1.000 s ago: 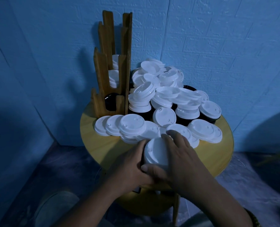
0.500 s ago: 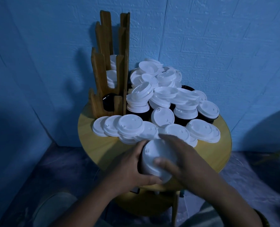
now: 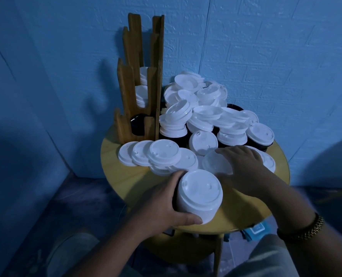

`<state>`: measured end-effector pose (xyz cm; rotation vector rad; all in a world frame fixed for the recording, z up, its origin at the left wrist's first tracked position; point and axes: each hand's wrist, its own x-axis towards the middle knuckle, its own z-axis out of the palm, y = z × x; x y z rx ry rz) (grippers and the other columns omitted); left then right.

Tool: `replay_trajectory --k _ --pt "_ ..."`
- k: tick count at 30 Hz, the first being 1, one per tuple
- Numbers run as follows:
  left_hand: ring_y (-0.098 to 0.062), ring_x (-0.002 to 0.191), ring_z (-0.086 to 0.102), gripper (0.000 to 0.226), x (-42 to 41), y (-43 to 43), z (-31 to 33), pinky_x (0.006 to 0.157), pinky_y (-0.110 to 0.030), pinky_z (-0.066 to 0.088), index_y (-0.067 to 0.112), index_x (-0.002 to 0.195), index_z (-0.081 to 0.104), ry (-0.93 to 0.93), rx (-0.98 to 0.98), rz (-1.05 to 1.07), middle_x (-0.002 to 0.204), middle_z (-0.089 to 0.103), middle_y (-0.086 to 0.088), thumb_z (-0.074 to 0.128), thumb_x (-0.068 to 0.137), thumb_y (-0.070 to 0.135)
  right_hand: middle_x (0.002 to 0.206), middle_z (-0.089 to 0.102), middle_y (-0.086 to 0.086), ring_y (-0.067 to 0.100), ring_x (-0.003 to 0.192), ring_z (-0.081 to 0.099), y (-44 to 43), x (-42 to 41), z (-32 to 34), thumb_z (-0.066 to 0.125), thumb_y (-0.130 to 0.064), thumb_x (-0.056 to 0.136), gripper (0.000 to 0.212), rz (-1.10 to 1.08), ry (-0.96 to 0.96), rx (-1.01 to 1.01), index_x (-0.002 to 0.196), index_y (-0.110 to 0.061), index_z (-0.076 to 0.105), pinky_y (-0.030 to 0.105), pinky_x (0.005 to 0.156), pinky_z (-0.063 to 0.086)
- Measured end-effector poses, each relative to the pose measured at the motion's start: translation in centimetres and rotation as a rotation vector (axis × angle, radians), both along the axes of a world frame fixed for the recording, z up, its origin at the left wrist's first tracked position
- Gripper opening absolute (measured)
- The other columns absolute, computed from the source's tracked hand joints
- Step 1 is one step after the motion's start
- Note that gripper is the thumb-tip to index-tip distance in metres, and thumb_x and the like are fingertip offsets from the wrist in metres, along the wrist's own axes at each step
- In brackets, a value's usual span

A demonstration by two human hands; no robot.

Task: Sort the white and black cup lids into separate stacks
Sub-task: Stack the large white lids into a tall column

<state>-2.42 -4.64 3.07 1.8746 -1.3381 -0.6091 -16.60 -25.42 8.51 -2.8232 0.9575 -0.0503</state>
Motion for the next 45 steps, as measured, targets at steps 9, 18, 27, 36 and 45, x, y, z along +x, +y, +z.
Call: replay_trajectory --k 9,18,27,36,45 --pt "0.007 0.126 0.049 0.099 0.0 0.0 0.1 0.102 -0.038 0.051 0.062 0.140 0.030 -0.001 -0.017 0.000 0.136 0.051 0.035 0.088 0.060 0.063 0.126 0.033 -0.018 0.005 0.112 0.040 6.1 -2.8 3.2 0.058 -0.082 0.066 0.087 0.103 -0.275 0.229 0.143 -0.049 0.033 0.022 0.086 0.041" --pt "0.009 0.121 0.052 0.099 0.0 0.0 0.0 0.098 -0.036 0.053 0.060 0.140 0.031 0.002 -0.032 0.006 0.132 0.054 0.034 0.089 0.059 0.065 0.142 0.031 -0.027 -0.006 0.125 0.033 7.0 -1.1 1.6 0.070 -0.060 0.080 0.083 0.341 -0.175 0.268 0.149 -0.038 0.029 0.021 0.101 0.034" --pt "0.006 0.116 0.057 0.094 -0.2 -0.1 -0.2 0.091 -0.036 0.056 0.058 0.137 0.035 0.016 -0.059 0.023 0.128 0.058 0.031 0.087 0.059 0.067 0.141 0.038 -0.018 0.008 0.124 0.042 8.5 -0.5 1.0 0.056 -0.078 0.077 0.089 0.228 -0.202 0.067 0.151 -0.036 0.028 0.030 0.100 0.036" --pt "0.001 0.123 0.055 0.099 -0.1 -0.1 0.2 0.097 -0.040 0.054 0.067 0.139 0.027 0.026 -0.043 0.003 0.134 0.055 0.030 0.088 0.061 0.060 0.141 0.035 -0.035 -0.021 0.125 0.029 7.3 -1.9 0.0 0.033 -0.091 0.072 0.090 0.224 -0.386 0.305 0.149 -0.044 0.031 0.016 0.105 0.031" --pt "0.008 0.131 0.045 0.100 0.0 -0.4 0.0 0.108 -0.038 0.046 0.063 0.140 0.029 0.008 -0.055 0.006 0.138 0.047 0.038 0.089 0.061 0.060 0.156 0.036 0.008 0.030 0.145 0.026 -3.5 -3.1 -2.9 0.061 -0.047 0.090 0.064 -0.441 -0.301 -0.032 0.146 -0.023 0.041 0.052 0.114 0.024"
